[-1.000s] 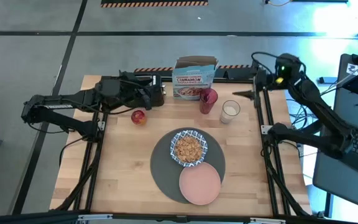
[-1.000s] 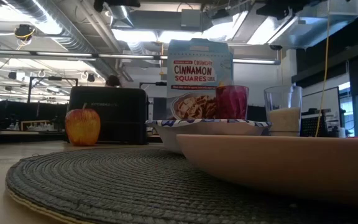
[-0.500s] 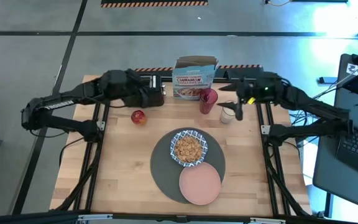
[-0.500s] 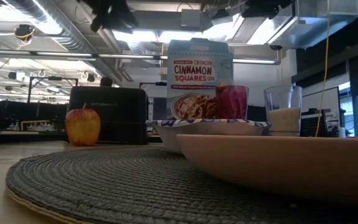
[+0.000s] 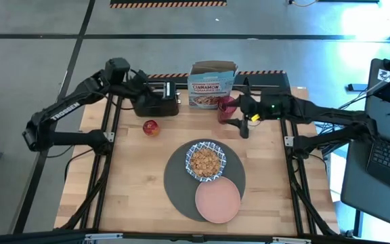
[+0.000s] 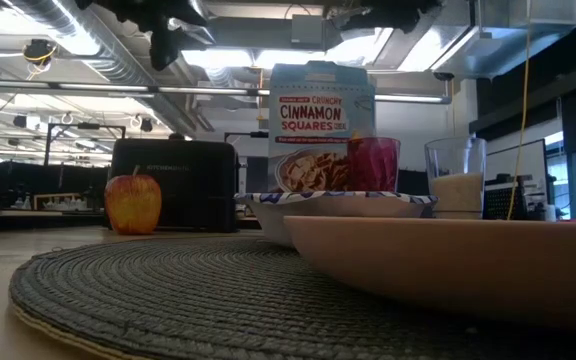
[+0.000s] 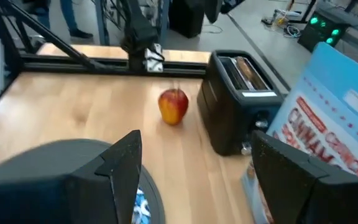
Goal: Arrange a breakfast setting
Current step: Put the bread on the pink plate
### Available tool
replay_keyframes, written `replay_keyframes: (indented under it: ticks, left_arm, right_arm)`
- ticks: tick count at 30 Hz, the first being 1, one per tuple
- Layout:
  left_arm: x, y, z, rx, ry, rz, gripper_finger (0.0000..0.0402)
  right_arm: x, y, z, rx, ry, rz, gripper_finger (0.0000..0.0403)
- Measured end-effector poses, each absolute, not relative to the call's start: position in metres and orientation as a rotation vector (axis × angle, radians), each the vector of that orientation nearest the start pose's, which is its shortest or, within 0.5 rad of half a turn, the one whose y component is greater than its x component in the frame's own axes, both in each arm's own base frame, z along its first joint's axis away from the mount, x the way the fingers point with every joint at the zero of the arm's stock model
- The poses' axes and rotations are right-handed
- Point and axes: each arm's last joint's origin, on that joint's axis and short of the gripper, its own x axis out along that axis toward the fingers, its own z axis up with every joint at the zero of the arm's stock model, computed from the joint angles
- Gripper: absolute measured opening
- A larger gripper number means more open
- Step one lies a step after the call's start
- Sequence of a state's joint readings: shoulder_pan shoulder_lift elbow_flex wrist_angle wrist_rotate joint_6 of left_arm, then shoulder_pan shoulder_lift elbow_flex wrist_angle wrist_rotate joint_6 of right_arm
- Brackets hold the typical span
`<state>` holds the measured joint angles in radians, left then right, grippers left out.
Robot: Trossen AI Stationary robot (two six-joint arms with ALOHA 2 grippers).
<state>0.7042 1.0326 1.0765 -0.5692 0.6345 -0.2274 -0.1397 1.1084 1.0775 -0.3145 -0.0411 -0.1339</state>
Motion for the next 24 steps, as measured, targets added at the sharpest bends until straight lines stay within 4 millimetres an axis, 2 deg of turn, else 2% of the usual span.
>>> replay_keyframes:
  ticks: [3, 8, 10, 15, 16, 20, 22, 24]
  left_arm:
    - [0.162, 0.116, 0.352, -0.491, 0.458, 0.111, 0.0174]
    - [0.152, 0.117, 0.345, -0.327, 0.586, 0.35, 0.0174]
    - [0.151, 0.118, 0.346, -0.305, 0.592, 0.408, 0.0174]
    - [0.152, 0.12, 0.349, -0.242, 0.567, 0.422, 0.0174]
    - [0.151, 0.121, 0.349, -0.22, 0.572, 0.479, 0.0174]
    - [0.151, 0.137, 0.346, -0.102, 0.645, 0.77, 0.0174]
    - [0.152, 0.151, 0.337, -0.13, 0.7, 0.77, 0.0174]
    - [0.149, 0.167, 0.327, -0.2, 0.759, 0.691, 0.0174]
  right_arm:
    - [0.241, -0.028, 0.361, -0.107, 0.32, -0.055, 0.0248]
    - [0.241, -0.028, 0.364, -0.105, 0.299, -0.084, 0.0248]
    - [0.242, -0.029, 0.365, -0.105, 0.281, -0.093, 0.0248]
    - [0.242, -0.028, 0.367, -0.096, 0.265, -0.095, 0.0248]
    - [0.242, -0.028, 0.367, -0.091, 0.265, -0.094, 0.0248]
    - [0.242, -0.028, 0.367, -0.081, 0.265, -0.097, 0.0248]
    - [0.242, -0.028, 0.367, -0.081, 0.265, -0.097, 0.0248]
    - [0.242, -0.029, 0.367, -0.081, 0.265, -0.099, 0.0248]
